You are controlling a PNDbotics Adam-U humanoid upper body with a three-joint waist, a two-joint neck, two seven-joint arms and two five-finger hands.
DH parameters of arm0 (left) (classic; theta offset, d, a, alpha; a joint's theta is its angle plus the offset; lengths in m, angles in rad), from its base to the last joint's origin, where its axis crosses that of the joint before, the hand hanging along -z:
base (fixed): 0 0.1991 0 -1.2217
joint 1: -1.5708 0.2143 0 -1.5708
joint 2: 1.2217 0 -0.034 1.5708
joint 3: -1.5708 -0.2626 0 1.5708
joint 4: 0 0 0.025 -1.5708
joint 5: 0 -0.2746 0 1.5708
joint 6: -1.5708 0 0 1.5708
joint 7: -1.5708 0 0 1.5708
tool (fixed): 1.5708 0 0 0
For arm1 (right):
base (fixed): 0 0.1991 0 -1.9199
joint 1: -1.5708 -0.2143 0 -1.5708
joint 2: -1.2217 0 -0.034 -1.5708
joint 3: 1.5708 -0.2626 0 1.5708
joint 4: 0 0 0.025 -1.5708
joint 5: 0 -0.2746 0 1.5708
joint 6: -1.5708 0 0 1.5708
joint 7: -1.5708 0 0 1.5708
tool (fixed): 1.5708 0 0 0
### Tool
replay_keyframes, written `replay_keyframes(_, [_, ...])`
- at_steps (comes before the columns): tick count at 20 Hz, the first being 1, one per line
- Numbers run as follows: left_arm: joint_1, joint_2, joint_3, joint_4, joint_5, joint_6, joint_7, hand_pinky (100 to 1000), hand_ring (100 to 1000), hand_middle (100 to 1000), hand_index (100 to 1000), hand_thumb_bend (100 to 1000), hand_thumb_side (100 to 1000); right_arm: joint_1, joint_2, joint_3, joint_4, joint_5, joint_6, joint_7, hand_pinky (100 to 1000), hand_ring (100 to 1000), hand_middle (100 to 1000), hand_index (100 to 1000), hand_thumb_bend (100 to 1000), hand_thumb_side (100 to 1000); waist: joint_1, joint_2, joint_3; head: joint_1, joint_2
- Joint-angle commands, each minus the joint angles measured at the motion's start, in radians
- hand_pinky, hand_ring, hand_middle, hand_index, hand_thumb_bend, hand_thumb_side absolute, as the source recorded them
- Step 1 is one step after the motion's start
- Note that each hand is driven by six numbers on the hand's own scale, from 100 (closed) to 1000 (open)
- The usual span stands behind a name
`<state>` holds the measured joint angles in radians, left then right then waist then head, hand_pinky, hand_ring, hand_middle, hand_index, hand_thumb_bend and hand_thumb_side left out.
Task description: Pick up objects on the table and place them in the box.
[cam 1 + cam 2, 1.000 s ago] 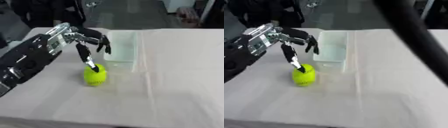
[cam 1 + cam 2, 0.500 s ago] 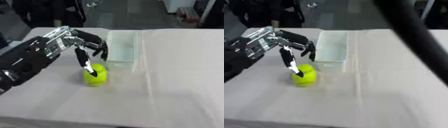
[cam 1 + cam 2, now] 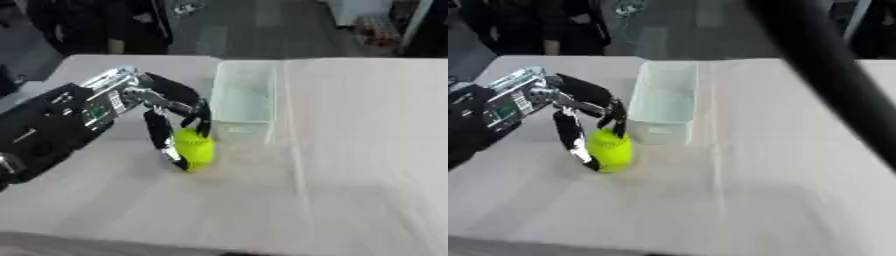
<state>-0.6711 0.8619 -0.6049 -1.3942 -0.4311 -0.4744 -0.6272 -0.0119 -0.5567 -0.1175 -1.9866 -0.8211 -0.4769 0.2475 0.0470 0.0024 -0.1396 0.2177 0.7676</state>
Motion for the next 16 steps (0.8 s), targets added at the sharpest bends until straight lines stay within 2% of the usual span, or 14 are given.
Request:
replay_keyframes(1, [0.006,0.046,0.012,-0.026,-0.013,-0.278,-0.280,679,549,632,738,499,603,-0.002,-0.029,-0.007,-0.013,0.006,-0.006,0.001,183,480,548,804,100,1000,-0.003,-0.008,0.003,0.007,-0.008])
replay_keyframes(2, [0.011,0.050,0.015,-0.034,-0.014,-0.280,-0.280,711,595,678,761,505,606,-0.001,-0.028,-0.007,-0.013,0.007,-0.006,0.001,182,480,548,805,100,1000,-0.004,-0.008,0.004,0.008,-0.007])
replay_keyframes(3, [0.017,0.053,0.019,-0.042,-0.013,-0.284,-0.280,706,588,670,756,504,605,0.000,-0.028,-0.007,-0.013,0.008,-0.006,0.001,182,480,548,804,100,1000,-0.004,-0.008,0.005,0.008,-0.007])
replay_keyframes(4, [0.022,0.056,0.022,-0.049,-0.012,-0.287,-0.280,773,684,747,808,509,610,0.001,-0.027,-0.006,-0.013,0.009,-0.007,0.001,182,479,548,805,100,1000,-0.004,-0.008,0.006,0.008,-0.007])
replay_keyframes(6, [0.032,0.062,0.028,-0.066,-0.011,-0.293,-0.280,840,768,805,849,513,615,0.002,-0.027,-0.006,-0.013,0.010,-0.008,0.002,182,479,548,805,100,1000,-0.005,-0.008,0.007,0.009,-0.006])
replay_keyframes(7, [0.037,0.065,0.031,-0.074,-0.014,-0.296,-0.280,851,781,815,857,514,616,0.003,-0.027,-0.005,-0.013,0.011,-0.008,0.002,182,479,548,805,100,1000,-0.005,-0.008,0.008,0.010,-0.005])
replay_keyframes(8, [0.042,0.069,0.034,-0.081,-0.020,-0.297,-0.280,917,848,865,888,515,622,0.004,-0.026,-0.005,-0.013,0.012,-0.008,0.002,182,479,548,805,100,1000,-0.005,-0.008,0.008,0.010,-0.005])
replay_keyframes(16, [0.060,0.094,0.065,-0.113,-0.037,-0.275,-0.280,916,854,864,895,511,622,0.007,-0.025,-0.003,-0.013,0.016,-0.010,0.003,182,479,548,806,100,1000,-0.006,-0.009,0.012,0.015,-0.002])
